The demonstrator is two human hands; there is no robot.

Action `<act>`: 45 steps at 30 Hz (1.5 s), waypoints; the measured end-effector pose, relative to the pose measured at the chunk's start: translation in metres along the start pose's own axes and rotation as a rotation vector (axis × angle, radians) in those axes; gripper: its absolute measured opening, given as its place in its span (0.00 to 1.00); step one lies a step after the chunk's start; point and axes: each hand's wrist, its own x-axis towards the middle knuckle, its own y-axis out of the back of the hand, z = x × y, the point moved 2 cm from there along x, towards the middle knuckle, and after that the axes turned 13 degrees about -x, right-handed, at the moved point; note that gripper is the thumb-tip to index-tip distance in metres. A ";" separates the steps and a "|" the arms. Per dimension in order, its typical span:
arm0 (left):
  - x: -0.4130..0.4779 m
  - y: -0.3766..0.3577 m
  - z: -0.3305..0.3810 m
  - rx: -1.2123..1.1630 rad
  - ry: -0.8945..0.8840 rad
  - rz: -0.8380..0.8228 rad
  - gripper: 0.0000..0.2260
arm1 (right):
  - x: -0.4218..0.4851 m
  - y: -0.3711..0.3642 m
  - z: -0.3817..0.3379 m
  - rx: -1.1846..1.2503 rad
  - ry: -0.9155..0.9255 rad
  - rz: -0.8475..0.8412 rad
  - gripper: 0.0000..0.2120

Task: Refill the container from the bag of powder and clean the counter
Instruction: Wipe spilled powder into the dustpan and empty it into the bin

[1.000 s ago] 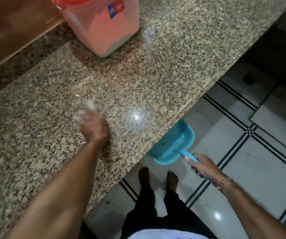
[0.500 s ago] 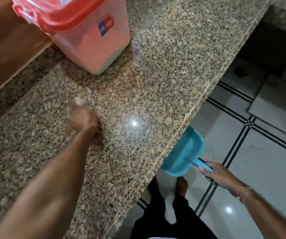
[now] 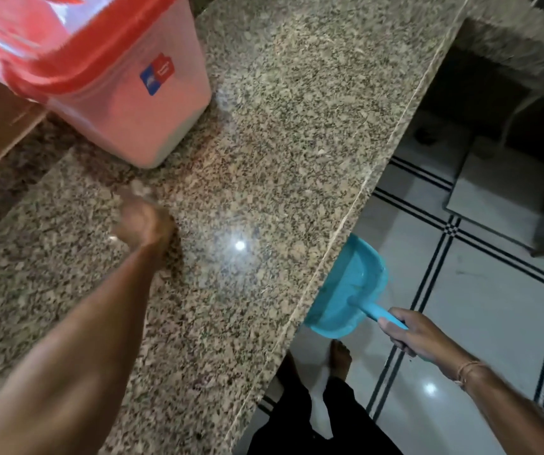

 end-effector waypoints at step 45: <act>-0.047 -0.156 0.272 -0.116 -0.464 -0.193 0.16 | 0.161 0.197 0.025 0.165 0.018 -0.146 0.14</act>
